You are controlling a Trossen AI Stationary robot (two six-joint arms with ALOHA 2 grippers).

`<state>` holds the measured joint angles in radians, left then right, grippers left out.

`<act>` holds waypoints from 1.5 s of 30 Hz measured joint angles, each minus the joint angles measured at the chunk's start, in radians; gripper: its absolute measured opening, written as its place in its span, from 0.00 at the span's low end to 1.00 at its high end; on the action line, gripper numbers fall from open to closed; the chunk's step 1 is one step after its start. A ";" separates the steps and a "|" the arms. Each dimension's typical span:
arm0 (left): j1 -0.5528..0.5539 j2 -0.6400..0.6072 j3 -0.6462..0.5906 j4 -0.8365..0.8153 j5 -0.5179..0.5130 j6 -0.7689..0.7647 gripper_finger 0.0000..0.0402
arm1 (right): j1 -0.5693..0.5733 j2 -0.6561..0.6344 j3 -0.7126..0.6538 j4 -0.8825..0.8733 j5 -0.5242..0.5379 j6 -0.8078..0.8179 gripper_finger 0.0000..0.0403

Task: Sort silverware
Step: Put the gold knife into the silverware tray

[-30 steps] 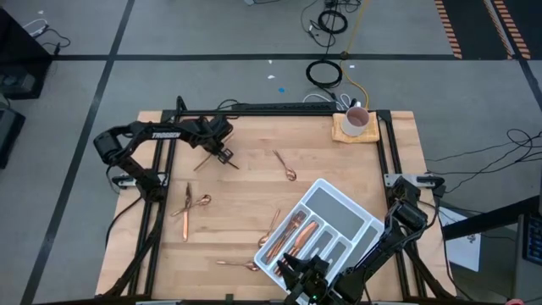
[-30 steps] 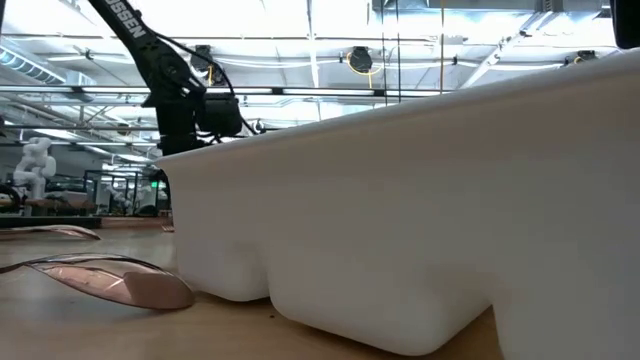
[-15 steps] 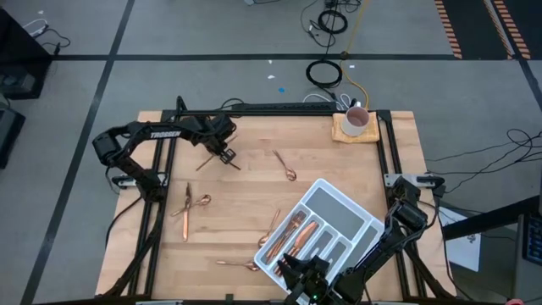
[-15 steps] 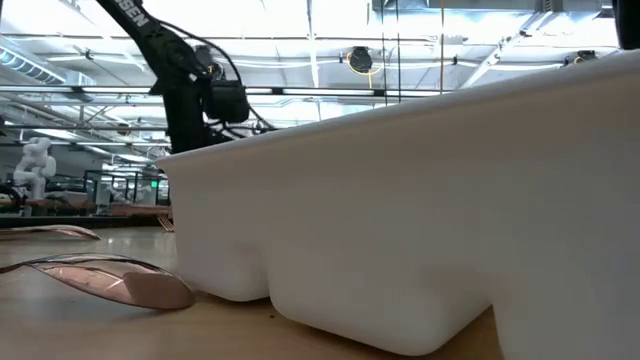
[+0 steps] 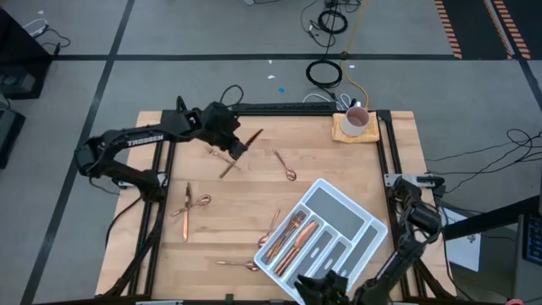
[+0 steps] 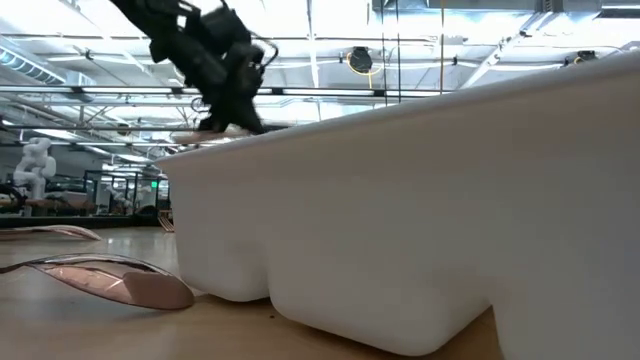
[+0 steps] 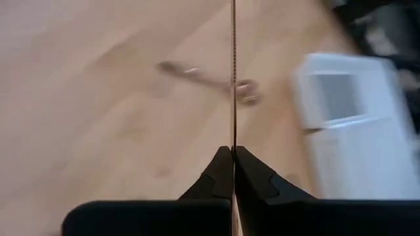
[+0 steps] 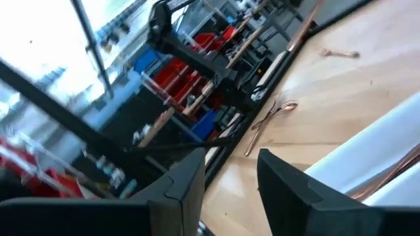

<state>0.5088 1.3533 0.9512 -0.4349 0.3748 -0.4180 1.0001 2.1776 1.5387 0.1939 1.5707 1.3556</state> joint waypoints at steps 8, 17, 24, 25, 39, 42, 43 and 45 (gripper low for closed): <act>-0.189 -0.014 0.000 0.171 0.068 -0.192 0.00 | 0.099 -0.172 0.000 -0.129 0.001 -0.254 0.24; -0.481 0.001 0.000 0.408 -0.187 -0.476 0.00 | 0.204 -0.376 0.000 -0.282 0.001 -0.535 0.16; -0.660 0.151 0.000 0.659 -0.336 -0.595 0.00 | 0.257 -0.431 0.001 -0.303 0.000 -0.647 0.13; -0.679 0.185 0.000 0.716 -0.349 -0.597 0.00 | 0.262 -0.431 0.001 -0.310 0.000 -0.655 0.13; -0.794 0.541 0.186 0.848 -0.417 -0.676 0.00 | 0.273 -0.430 0.000 -0.399 -0.002 -0.608 0.13; -0.803 0.604 0.250 0.848 -0.418 -0.673 0.00 | 0.274 -0.430 0.000 -0.399 -0.002 -0.608 0.13; -0.805 0.621 0.263 0.849 -0.423 -0.675 0.00 | 0.274 -0.430 0.000 -0.399 -0.002 -0.608 0.13; -0.804 0.648 0.277 0.847 -0.438 -0.676 0.00 | 0.277 -0.430 0.000 -0.399 -0.002 -0.608 0.13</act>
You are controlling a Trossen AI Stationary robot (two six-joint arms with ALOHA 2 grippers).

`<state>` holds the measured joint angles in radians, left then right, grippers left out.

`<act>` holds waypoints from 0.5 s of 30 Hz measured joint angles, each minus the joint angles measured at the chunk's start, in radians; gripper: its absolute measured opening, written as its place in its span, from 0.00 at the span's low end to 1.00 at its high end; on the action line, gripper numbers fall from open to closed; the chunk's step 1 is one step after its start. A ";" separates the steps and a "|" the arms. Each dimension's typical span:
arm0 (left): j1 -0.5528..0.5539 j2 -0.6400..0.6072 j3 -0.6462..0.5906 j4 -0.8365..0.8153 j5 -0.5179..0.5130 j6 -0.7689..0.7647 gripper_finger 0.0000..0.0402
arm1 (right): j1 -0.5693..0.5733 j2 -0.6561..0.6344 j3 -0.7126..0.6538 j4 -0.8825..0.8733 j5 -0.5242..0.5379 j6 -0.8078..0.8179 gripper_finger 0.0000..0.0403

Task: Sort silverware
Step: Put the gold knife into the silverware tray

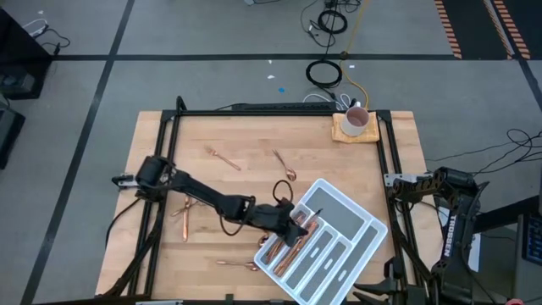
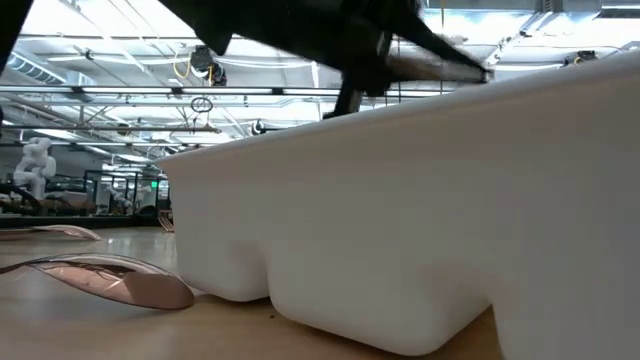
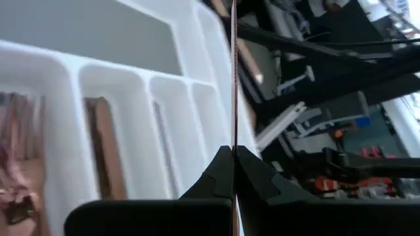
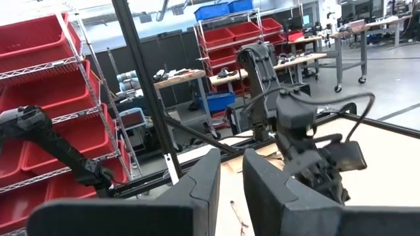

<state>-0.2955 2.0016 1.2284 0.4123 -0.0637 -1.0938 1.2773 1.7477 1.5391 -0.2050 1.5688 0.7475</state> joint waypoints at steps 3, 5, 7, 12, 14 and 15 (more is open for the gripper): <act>0.000 0.032 0.008 -0.005 -0.021 0.000 0.00 | 0.004 0.000 0.000 0.000 0.000 0.007 0.13; 0.000 0.046 0.008 -0.002 -0.032 -0.003 0.00 | 0.007 0.000 0.000 -0.001 -0.001 0.016 0.13; -0.002 0.063 0.009 0.001 -0.035 -0.005 0.00 | 0.007 0.000 0.000 -0.005 -0.003 0.028 0.14; -0.010 0.088 0.009 -0.008 -0.053 0.000 0.00 | 0.007 0.000 0.000 -0.009 -0.004 0.028 0.14; -0.016 0.092 0.009 -0.028 -0.051 -0.004 0.00 | 0.007 0.000 0.000 -0.009 -0.004 0.027 0.14; -0.020 0.096 0.009 -0.037 -0.051 -0.007 0.00 | 0.007 0.000 0.000 -0.009 -0.004 0.027 0.14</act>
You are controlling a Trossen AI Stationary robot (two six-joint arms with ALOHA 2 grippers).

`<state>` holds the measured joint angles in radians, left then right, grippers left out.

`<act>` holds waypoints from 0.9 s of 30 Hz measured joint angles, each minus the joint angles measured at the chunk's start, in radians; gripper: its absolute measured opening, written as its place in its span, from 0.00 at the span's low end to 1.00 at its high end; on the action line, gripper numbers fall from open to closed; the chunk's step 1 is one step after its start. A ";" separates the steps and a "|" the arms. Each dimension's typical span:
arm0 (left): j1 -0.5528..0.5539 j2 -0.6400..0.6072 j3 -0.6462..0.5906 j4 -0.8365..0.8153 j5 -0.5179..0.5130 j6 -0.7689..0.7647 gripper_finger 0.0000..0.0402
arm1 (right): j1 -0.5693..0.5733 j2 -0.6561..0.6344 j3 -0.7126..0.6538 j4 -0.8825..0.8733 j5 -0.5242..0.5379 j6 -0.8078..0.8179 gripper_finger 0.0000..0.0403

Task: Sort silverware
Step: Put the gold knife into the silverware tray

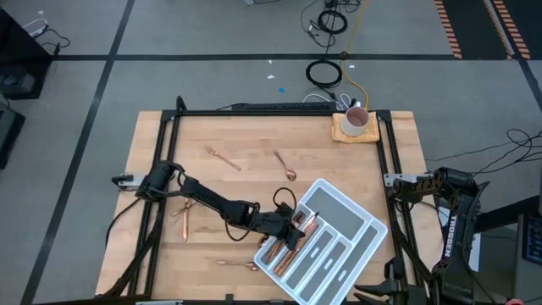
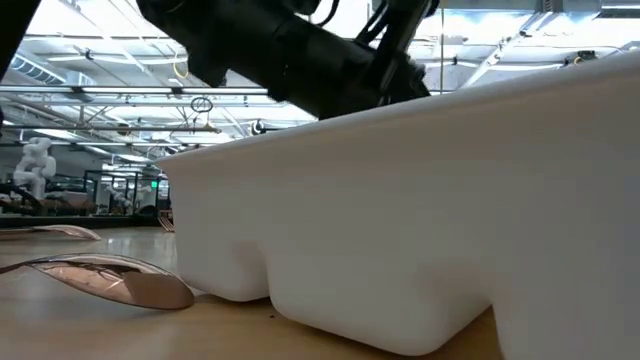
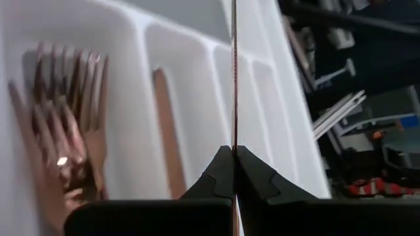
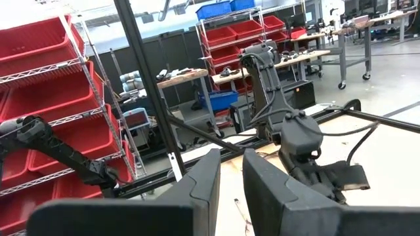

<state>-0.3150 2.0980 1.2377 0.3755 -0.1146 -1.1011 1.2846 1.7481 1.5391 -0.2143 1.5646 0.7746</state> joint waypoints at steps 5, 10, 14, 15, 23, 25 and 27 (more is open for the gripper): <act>-0.011 0.010 0.000 -0.006 0.010 -0.024 0.00 | 0.000 0.000 0.000 -0.002 0.000 -0.015 0.14; -0.014 0.011 0.000 -0.038 0.031 -0.027 0.00 | 0.000 0.000 0.000 -0.002 0.000 -0.038 0.14; -0.012 0.011 0.000 -0.035 0.072 -0.019 0.02 | 0.001 0.000 -0.001 -0.009 0.000 -0.036 0.14; -0.013 0.011 0.000 -0.037 0.075 -0.019 0.04 | 0.001 0.000 -0.001 -0.009 0.000 -0.036 0.14; -0.013 0.011 0.000 -0.031 0.078 -0.018 0.20 | 0.001 0.000 -0.001 -0.008 0.000 -0.019 0.14; -0.013 0.011 0.000 -0.026 0.078 -0.010 0.22 | 0.001 0.000 -0.001 -0.008 0.000 -0.017 0.14; -0.009 0.011 0.000 -0.005 0.078 0.007 0.24 | 0.001 0.000 -0.001 -0.008 0.000 -0.010 0.14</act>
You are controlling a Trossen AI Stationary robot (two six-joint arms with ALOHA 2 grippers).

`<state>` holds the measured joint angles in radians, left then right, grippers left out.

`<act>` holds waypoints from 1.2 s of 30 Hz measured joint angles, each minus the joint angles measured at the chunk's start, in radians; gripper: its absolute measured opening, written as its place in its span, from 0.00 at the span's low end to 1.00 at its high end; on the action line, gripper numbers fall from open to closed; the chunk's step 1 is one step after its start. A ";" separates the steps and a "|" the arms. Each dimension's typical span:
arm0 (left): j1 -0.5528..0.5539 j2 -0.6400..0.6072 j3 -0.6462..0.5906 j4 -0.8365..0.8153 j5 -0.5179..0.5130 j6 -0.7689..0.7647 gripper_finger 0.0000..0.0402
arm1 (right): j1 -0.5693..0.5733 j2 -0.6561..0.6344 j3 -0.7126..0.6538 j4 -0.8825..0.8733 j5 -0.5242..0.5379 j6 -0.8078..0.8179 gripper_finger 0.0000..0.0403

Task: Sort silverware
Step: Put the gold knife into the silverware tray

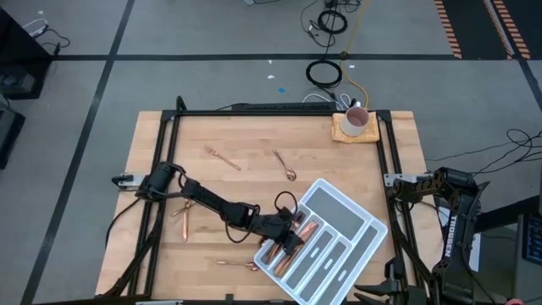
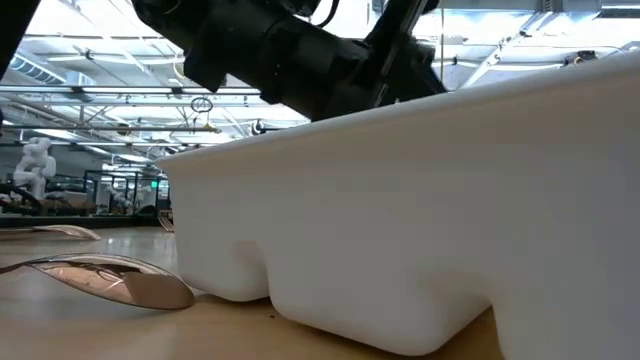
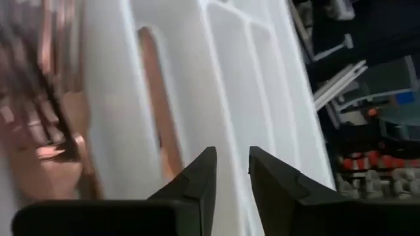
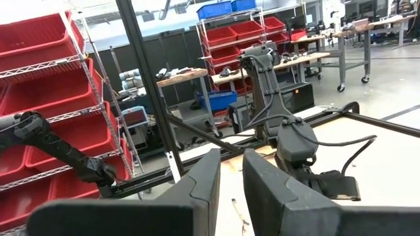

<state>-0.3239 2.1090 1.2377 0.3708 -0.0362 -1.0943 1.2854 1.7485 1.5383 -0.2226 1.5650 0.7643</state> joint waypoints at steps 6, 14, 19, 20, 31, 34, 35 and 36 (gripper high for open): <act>0.065 -0.039 0.023 0.112 0.231 0.011 0.25 | 0.000 0.000 0.000 0.000 0.000 0.010 0.14; 0.093 -0.380 0.135 -0.545 0.128 0.486 0.22 | 0.000 0.000 0.000 0.000 0.000 0.010 0.14; 0.053 -0.581 0.156 -1.219 -0.316 0.414 0.21 | 0.000 0.000 0.000 -0.006 0.000 0.010 0.14; 0.041 -0.609 0.146 -1.325 -0.362 0.339 0.21 | 0.000 0.000 0.000 -0.008 0.001 0.010 0.14; -0.219 -0.853 -0.183 -1.794 -0.411 -0.704 0.22 | -0.003 0.000 0.000 -0.072 0.005 0.086 0.14; -0.280 -0.852 -0.284 -1.731 -0.352 -0.789 0.25 | -0.003 0.000 0.000 -0.099 0.005 0.142 0.14; -0.292 -0.849 -0.315 -1.723 -0.346 -0.813 0.25 | -0.003 0.000 0.000 -0.105 0.005 0.156 0.14; -0.297 -0.842 -0.343 -1.717 -0.340 -0.835 0.26 | -0.003 0.000 0.000 -0.110 0.005 0.166 0.14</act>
<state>-0.6209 1.2670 0.8947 -1.3466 -0.3760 -1.9296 1.2827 1.7489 1.5383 -0.3321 1.5696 0.9300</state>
